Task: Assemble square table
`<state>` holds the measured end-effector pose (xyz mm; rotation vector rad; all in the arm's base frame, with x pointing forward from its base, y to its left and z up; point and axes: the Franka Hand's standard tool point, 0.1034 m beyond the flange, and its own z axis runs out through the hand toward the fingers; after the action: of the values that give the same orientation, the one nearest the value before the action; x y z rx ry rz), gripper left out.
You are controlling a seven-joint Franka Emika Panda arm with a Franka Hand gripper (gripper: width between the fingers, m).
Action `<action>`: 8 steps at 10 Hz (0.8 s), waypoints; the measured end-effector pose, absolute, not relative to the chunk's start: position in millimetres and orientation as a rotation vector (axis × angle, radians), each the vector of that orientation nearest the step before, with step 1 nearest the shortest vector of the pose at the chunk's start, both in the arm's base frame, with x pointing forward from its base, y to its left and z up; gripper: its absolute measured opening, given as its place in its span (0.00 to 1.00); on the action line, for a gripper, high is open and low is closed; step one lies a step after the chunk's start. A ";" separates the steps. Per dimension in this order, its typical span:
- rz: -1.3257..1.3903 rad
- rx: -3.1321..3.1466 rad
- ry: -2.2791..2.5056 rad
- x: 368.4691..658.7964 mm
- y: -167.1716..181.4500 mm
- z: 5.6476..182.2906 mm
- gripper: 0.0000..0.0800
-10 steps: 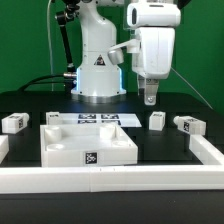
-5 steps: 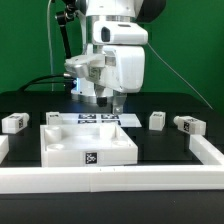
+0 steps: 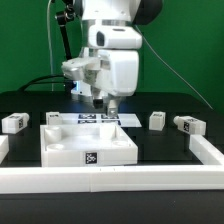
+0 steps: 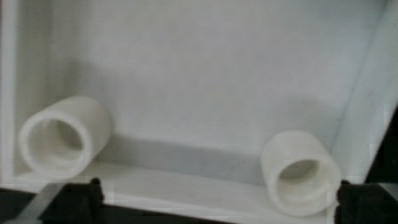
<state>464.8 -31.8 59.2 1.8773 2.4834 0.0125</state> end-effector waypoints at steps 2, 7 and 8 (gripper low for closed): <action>-0.009 1.916 2.484 450.0 -39.3 50.3 0.81; -0.022 2.005 2.472 431.0 -56.9 17.8 0.81; -0.028 2.017 2.473 428.3 -58.5 13.5 0.81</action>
Offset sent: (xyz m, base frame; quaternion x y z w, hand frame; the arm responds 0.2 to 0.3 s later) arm -0.0173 -0.0054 -0.0243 -0.0117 0.0314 -0.0067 0.9994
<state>428.3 -58.5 13.5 2.0172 2.4727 -0.0276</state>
